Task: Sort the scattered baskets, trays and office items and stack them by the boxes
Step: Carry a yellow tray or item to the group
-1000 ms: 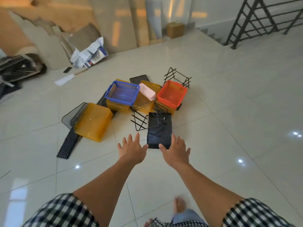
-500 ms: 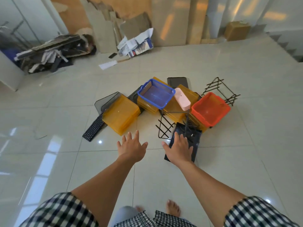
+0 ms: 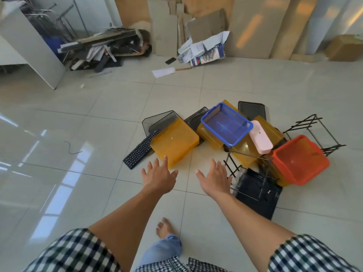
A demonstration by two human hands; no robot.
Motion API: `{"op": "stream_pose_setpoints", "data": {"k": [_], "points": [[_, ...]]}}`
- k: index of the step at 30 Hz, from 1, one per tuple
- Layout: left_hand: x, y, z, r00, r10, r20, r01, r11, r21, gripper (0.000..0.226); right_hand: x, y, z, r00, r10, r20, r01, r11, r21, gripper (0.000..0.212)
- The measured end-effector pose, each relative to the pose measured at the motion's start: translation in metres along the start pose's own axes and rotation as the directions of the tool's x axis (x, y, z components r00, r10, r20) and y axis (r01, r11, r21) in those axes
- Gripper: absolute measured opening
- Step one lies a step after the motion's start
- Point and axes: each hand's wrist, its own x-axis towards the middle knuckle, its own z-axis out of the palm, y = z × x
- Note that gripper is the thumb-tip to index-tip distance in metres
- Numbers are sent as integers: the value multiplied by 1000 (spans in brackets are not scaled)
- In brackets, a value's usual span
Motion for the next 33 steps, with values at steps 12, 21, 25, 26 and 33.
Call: {"op": "stream_pose_setpoints", "data": {"k": [12,21,25,26,33], "points": [[139,-70,-98,999,44,6,-44,997,59,75,99,-120,9,999,31,-37,-31,1000,6,84],[236,-56,-127,993,88,84,-98,988,121,76,186,-155,12,991,128,-25,-127,990,58,85],[283,-40,-154,988,120,95,-133,979,153,76,227,-172,1,987,160,-17,-158,984,87,84],[294,-36,-160,988,127,91,-139,979,150,76,235,-177,-1,986,163,-23,-160,984,84,84],[358,-30,-187,973,172,156,-195,970,144,77,286,-201,-5,967,253,-9,-252,965,72,83]]}}
